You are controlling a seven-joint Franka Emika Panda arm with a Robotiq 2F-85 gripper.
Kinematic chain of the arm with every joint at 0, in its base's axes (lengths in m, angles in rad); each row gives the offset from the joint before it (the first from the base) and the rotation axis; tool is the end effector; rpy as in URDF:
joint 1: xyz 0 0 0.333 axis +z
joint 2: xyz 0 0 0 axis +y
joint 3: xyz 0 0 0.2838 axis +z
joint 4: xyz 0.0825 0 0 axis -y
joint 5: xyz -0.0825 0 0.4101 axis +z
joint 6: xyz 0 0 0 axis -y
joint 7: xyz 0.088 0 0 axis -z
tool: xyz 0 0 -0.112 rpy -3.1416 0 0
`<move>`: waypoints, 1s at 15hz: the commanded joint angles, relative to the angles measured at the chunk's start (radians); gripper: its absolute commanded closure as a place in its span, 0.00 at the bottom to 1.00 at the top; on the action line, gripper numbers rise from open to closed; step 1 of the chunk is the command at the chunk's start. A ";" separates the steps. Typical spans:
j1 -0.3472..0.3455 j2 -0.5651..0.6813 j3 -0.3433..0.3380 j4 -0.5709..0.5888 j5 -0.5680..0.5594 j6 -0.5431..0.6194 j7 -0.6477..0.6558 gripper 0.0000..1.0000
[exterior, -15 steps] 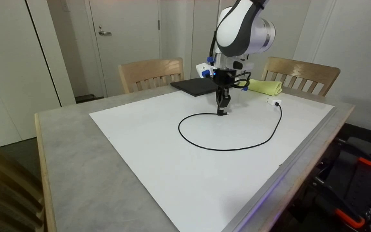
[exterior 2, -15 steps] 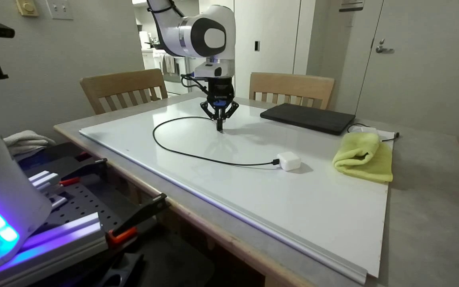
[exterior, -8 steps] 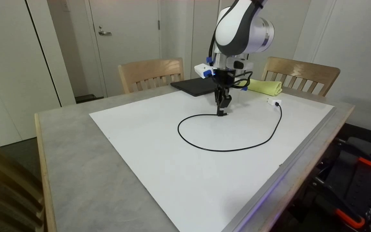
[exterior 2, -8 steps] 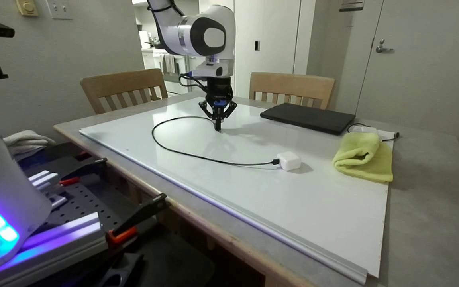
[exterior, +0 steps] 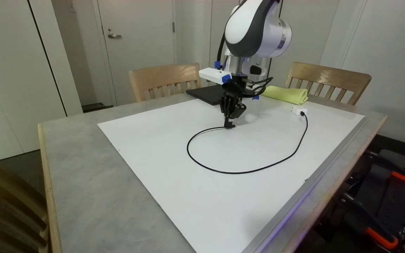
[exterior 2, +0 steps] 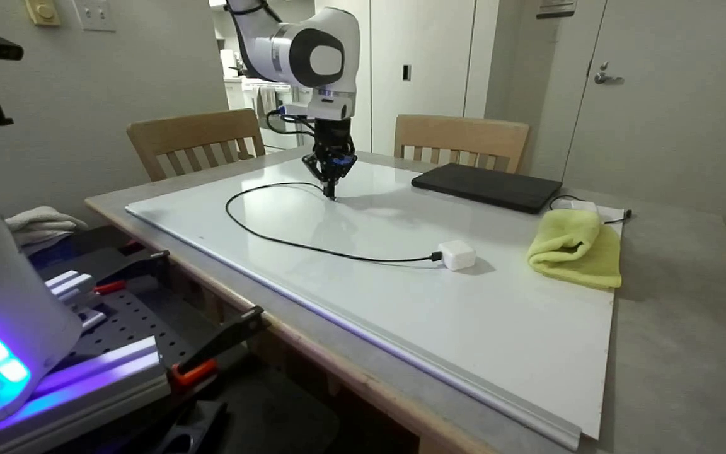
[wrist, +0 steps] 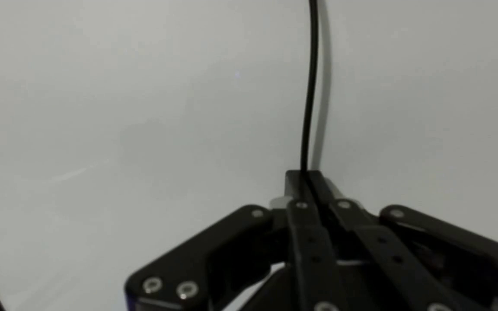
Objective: Unwind the phone charger
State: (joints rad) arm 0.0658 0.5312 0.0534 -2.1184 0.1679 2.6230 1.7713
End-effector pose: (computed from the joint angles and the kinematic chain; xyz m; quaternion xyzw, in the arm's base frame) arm 0.5624 0.0660 0.0993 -0.6182 0.7840 0.0519 0.0206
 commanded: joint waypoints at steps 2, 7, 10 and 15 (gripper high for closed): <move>0.017 0.023 0.034 0.065 0.015 -0.012 -0.219 0.99; 0.054 0.010 0.010 0.066 0.028 -0.034 -0.244 0.95; 0.044 0.015 0.022 0.075 0.027 -0.042 -0.300 0.99; 0.066 0.035 0.057 0.127 0.002 -0.068 -0.537 0.99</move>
State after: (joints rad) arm 0.1146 0.5460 0.0990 -2.0408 0.1655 2.5909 1.3538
